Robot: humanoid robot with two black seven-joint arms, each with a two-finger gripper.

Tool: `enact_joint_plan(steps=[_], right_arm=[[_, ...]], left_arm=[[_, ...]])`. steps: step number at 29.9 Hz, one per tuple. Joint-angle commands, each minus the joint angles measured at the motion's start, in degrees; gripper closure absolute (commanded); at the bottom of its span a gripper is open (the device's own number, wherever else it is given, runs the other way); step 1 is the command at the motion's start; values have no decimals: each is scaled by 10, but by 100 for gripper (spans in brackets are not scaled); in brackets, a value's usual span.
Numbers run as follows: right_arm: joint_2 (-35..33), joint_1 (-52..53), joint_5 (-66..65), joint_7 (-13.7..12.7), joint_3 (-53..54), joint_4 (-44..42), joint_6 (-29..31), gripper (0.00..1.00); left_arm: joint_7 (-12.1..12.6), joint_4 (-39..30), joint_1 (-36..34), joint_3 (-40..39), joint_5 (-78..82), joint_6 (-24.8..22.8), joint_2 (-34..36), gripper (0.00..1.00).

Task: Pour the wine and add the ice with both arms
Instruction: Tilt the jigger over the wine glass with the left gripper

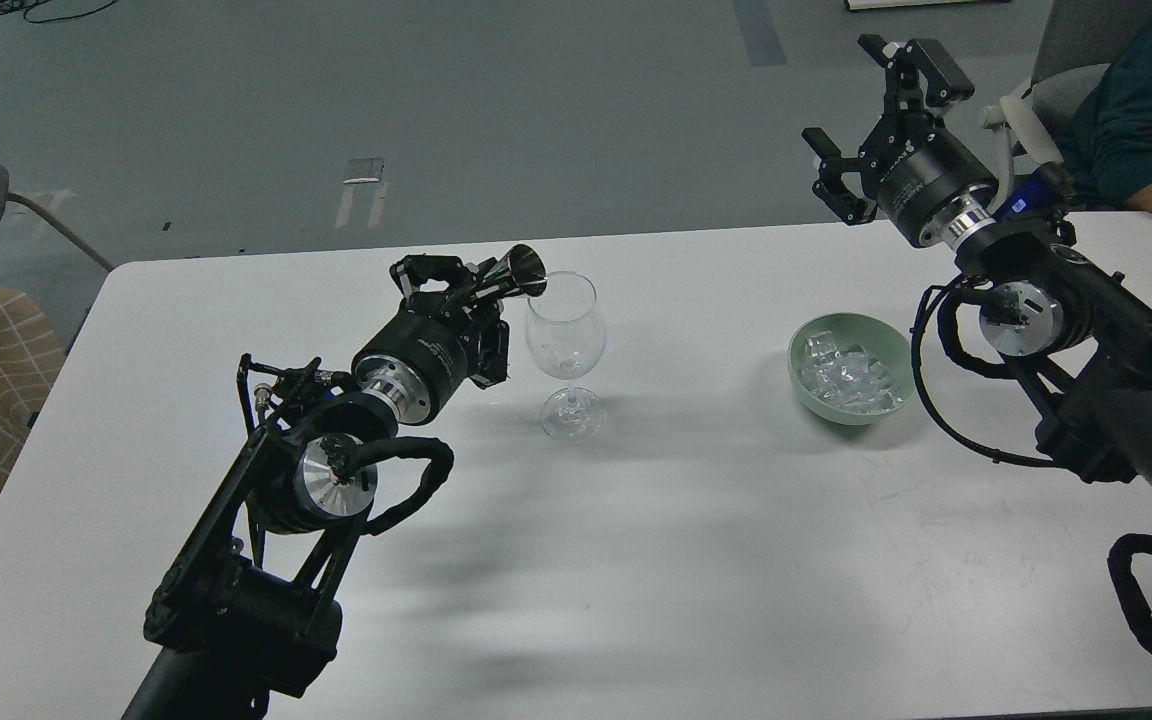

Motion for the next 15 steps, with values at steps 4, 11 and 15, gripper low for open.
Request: enact_joint_plan(steps=[4,11,15], right_arm=[[1,0,0,0,0,0,0,0],[1,0,0,0,0,0,0,0],[1,-1,0,0,0,0,0,0]], left_arm=[[0,-1,-1,0,5,0,0,100],[0,-1,-11,0,8,-1,0,100],[0,-1,-12,-1,11,-7,0,100]])
